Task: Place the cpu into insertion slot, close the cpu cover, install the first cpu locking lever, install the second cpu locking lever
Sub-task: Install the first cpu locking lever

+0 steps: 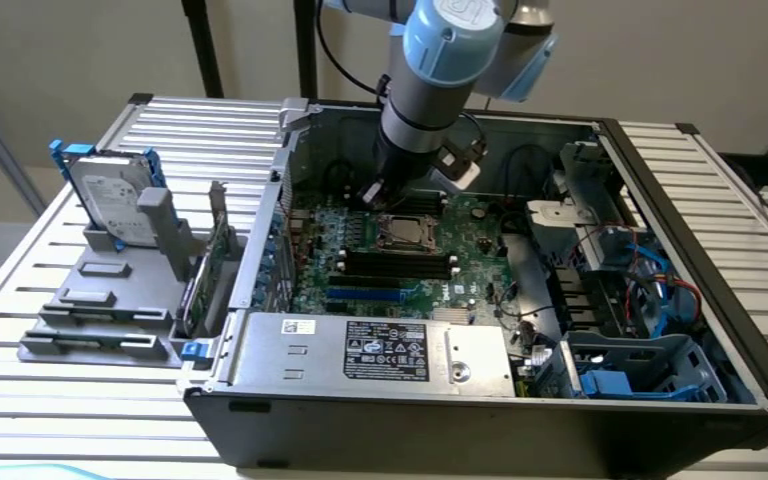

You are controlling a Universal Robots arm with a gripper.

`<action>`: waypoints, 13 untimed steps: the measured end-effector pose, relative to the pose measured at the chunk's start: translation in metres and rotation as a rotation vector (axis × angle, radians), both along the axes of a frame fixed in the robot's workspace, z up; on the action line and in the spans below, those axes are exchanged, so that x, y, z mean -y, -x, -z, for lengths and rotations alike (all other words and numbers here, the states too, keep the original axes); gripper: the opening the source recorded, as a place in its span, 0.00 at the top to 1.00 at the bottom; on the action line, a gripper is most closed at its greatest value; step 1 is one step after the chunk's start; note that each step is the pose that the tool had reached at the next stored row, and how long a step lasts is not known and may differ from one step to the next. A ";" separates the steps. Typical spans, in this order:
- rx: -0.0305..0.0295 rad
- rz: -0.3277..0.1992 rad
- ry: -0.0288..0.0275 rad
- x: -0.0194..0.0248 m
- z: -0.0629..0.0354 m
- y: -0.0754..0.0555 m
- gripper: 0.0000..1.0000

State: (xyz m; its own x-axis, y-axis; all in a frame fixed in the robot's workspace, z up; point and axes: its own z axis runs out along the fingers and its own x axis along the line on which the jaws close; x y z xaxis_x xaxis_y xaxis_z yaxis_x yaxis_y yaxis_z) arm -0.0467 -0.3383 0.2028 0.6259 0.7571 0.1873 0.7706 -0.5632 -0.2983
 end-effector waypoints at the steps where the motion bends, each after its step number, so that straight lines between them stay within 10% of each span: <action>1: 0.0000 0.000 0.0009 -0.0002 0.0003 0.000 0.89; 13: 0.0001 0.000 0.0112 -0.0046 0.0028 -0.010 0.89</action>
State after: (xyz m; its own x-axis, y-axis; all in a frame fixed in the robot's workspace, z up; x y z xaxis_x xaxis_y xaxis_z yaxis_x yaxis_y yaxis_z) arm -0.0366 -0.3337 0.2000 0.6258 0.7591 0.1789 0.7706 -0.5665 -0.2919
